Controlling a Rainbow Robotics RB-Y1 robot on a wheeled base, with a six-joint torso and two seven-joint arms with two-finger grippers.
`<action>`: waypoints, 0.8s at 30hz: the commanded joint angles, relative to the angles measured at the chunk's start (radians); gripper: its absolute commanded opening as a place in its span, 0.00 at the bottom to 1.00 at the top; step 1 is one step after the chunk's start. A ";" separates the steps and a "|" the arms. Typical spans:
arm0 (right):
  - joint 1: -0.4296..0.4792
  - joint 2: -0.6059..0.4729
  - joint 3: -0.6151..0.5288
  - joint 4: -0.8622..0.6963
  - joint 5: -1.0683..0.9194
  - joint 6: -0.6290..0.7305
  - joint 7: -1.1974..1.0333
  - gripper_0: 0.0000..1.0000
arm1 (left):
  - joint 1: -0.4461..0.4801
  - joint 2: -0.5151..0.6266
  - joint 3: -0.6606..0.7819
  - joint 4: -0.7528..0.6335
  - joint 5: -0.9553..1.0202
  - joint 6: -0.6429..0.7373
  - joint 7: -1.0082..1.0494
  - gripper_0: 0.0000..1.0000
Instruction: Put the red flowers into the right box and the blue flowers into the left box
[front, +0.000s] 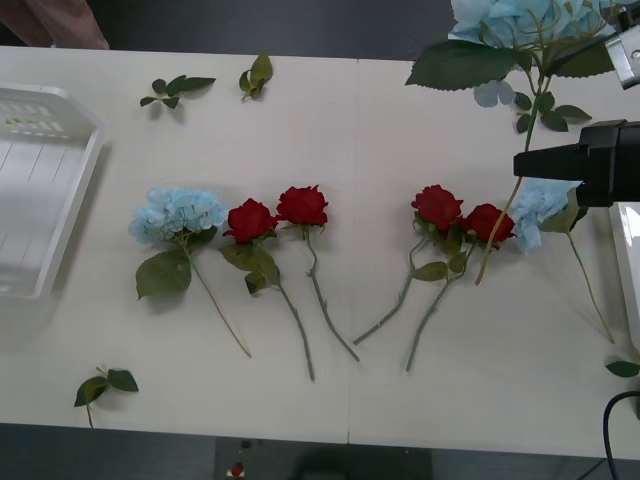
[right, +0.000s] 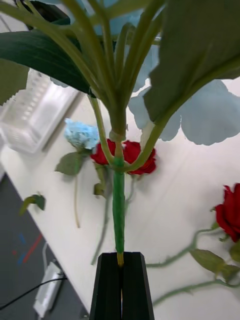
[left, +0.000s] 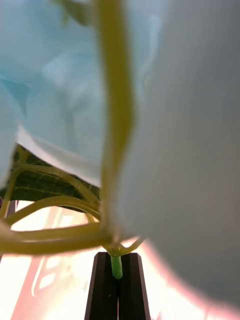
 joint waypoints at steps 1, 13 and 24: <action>-0.066 -0.003 0.013 0.053 -0.114 -0.012 -0.046 0.00 | -0.010 0.018 0.012 0.052 -0.012 -0.068 -0.090 0.14; -0.208 0.000 0.120 0.173 -0.338 -0.099 -0.233 0.00 | -0.008 -0.002 0.012 0.080 0.012 -0.120 -0.098 0.95; -0.334 0.061 0.226 0.257 -0.384 -0.184 -0.215 0.00 | -0.008 -0.002 0.062 -0.090 0.252 0.062 0.039 1.00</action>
